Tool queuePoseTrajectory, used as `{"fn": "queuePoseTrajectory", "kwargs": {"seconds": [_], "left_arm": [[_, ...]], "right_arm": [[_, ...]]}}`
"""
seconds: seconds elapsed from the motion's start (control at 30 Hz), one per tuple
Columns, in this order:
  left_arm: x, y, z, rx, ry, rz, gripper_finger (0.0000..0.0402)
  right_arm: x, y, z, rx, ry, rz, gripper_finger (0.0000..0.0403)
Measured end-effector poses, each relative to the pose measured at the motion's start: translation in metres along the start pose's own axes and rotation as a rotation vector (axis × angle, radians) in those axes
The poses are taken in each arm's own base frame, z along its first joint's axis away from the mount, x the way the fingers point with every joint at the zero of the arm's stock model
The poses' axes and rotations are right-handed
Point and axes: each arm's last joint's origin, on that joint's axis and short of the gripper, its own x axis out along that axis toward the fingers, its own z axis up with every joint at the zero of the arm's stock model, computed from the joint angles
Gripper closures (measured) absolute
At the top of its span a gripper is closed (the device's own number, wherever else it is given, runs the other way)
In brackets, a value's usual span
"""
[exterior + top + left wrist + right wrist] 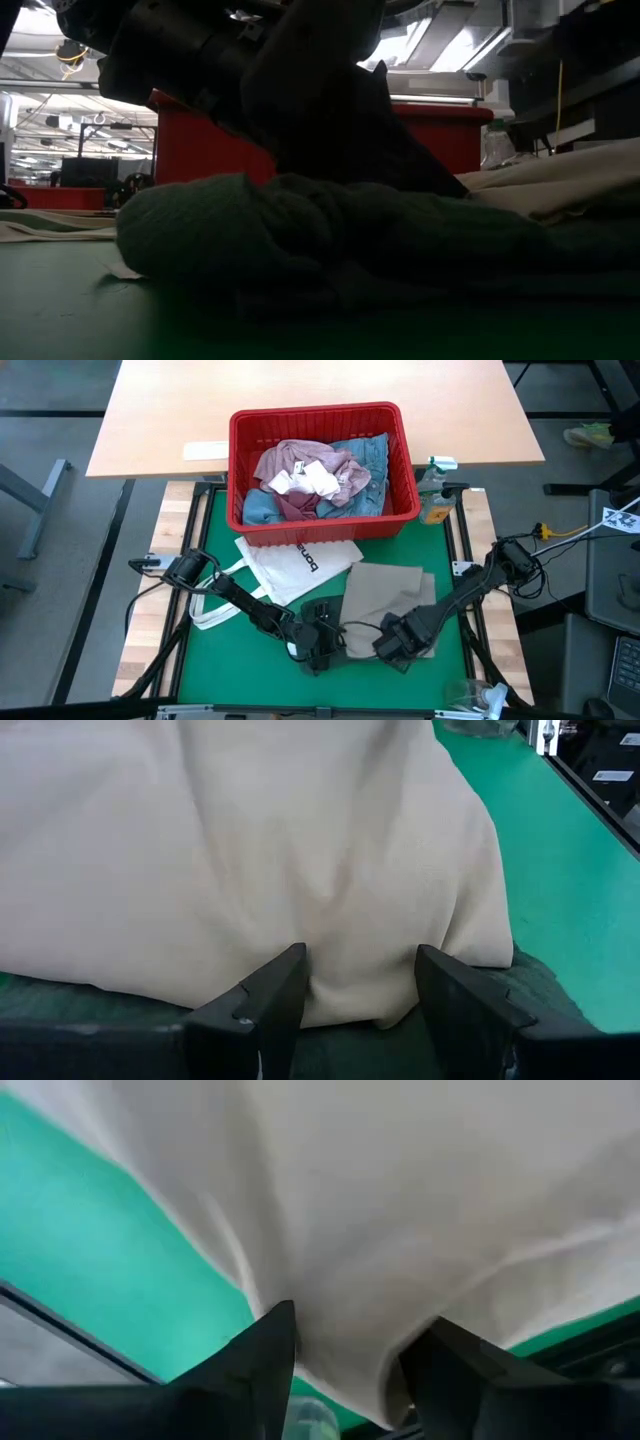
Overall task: Fold laundry
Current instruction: Fold the grey shorts
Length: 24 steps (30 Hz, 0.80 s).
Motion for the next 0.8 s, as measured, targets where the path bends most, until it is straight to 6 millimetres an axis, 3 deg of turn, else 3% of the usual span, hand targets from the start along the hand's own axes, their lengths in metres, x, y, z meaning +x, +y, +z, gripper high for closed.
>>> {"fn": "queuePoseTrajectory", "kwargs": {"seconds": [0.4, 0.6, 0.8], "left_arm": [[-0.003, -0.01, 0.007, 0.024, -0.079, -0.067, 0.0218], [-0.01, -0.015, 0.016, 0.069, -0.11, -0.097, 0.0218], [-0.02, -0.018, 0.031, 0.058, -0.148, -0.111, 0.0218]], "right_arm": [[0.011, 0.016, -0.039, 0.036, -0.01, 0.01, 0.0231], [0.011, 0.017, -0.041, 0.045, -0.009, 0.008, 0.0231], [-0.005, 0.021, -0.044, -0.009, -0.015, 0.013, 0.0231]]}}
